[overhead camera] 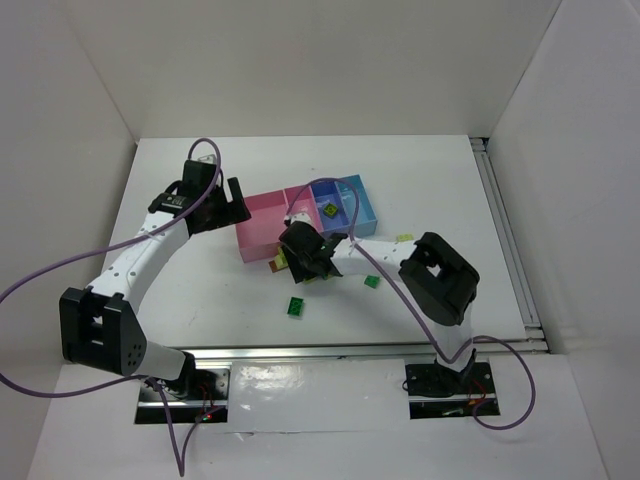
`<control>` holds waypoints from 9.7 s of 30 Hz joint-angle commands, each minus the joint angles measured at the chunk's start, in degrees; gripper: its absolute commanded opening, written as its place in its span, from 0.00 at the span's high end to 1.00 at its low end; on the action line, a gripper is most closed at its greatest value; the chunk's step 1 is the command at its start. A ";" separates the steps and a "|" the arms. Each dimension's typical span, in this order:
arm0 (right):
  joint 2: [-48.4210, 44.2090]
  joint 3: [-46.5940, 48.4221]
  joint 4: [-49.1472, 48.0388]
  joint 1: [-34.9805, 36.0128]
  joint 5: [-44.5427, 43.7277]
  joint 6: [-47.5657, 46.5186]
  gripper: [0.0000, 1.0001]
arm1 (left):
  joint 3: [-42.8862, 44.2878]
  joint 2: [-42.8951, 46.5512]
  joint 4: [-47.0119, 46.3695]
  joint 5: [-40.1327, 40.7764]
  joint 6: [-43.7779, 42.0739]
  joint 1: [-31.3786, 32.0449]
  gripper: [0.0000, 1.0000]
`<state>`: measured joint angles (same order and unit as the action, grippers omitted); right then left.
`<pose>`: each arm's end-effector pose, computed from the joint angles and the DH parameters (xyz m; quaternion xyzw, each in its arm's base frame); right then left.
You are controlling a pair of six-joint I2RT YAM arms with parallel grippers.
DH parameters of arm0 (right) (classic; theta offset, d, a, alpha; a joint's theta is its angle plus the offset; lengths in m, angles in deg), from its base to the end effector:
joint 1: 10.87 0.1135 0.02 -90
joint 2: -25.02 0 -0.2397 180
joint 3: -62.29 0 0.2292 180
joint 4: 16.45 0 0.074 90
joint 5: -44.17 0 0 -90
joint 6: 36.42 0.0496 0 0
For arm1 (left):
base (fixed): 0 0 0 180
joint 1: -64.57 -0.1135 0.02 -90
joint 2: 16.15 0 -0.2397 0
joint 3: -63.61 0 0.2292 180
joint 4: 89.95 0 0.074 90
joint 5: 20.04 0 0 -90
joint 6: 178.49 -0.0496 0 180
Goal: Sort the legos into containers by color
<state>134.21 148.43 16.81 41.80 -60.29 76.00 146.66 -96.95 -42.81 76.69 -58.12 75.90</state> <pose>0.2387 0.2926 0.1486 -0.2125 0.9261 0.0797 0.3013 0.2934 -0.0529 0.2721 -0.1747 0.9055 -0.0856 0.3771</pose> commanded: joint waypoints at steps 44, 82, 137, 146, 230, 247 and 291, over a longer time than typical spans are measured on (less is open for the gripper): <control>-1.68 17.75 0.92 -17.60 -6.20 -0.71 0.20 | 0.77 0.64 0.99 -0.22 -0.84 -0.35 0.05; -10.06 -13.75 -2.44 -39.83 -1.62 26.90 0.18 | -1.34 0.64 -1.20 -3.90 -1.89 -0.35 0.06; -2.93 13.58 1.95 -24.97 -9.36 12.57 0.57 | -1.34 2.40 1.08 -2.94 -0.05 -0.35 0.05; -16.17 1.08 1.25 -23.84 -15.24 13.00 0.17 | -0.82 2.40 1.61 -2.41 -0.58 -0.35 0.05; -22.80 -27.10 2.48 -17.42 -0.92 29.08 0.37 | -2.93 4.59 0.20 -5.75 -0.49 -0.35 0.06; -15.51 1.53 7.41 -8.19 -10.33 18.29 0.77 | -3.98 5.12 0.20 -4.61 0.04 -0.35 0.06; 5.08 26.62 5.99 -10.21 -7.95 12.57 0.37 | -3.98 7.14 3.19 -0.74 1.89 -2.10 0.06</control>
<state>145.44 176.71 22.87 31.30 -66.62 88.63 142.80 -90.78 -39.81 76.10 -56.59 74.17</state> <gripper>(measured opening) 0.631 0.946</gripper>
